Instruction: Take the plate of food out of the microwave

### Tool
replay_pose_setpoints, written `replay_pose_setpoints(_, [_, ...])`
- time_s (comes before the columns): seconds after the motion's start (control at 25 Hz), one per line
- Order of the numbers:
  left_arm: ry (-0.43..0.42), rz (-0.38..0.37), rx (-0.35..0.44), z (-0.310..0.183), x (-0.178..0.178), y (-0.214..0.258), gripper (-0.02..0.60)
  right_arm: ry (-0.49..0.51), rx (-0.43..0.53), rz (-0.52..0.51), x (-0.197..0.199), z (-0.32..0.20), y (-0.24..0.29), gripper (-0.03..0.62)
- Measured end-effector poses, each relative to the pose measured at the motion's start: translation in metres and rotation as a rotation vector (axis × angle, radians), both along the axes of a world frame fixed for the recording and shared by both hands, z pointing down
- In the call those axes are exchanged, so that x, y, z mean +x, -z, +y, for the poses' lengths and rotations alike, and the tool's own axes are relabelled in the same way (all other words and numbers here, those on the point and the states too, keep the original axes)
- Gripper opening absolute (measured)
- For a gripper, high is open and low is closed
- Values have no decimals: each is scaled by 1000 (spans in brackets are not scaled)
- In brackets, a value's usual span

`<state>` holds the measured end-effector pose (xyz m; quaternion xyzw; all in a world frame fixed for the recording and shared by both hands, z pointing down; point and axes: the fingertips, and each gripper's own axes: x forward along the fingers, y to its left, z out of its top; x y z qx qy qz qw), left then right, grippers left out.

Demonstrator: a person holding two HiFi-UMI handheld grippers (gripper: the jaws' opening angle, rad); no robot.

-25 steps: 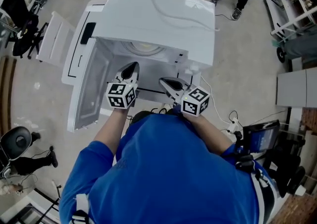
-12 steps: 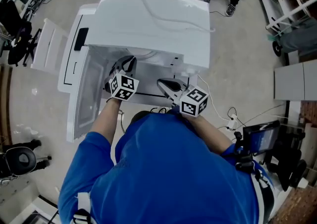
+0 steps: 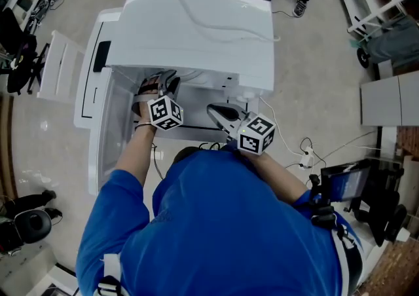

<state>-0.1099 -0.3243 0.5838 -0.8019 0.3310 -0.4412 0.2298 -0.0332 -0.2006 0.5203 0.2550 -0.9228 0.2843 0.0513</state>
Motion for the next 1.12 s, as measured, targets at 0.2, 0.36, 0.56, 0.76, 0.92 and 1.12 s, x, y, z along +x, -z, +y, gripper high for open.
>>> replay_pose_setpoints(0.2, [-99, -139, 24, -1, 7, -6, 106, -14, 7, -4, 3, -4, 3, -9])
replay_pose_setpoints(0.36, [-162, -224, 33, -2, 9, -10, 106, -29, 15, -9, 7, -6, 6, -9])
replay_pose_setpoints(0.56, [-214, -299, 39, -4, 12, -13, 106, -42, 23, -17, 11, -8, 10, -9])
replay_pose_setpoints(0.76, [-213, -303, 22, -4, 14, -18, 86, -48, 25, -24, 15, -6, 10, -8])
replay_pose_setpoints(0.92, [-197, -290, 31, -1, 13, -19, 34, -50, 22, -23, 16, -3, 10, -9])
replay_pose_setpoints(1.12, [-182, -265, 32, 4, 13, -16, 32, -48, 21, -21, 17, -2, 10, -8])
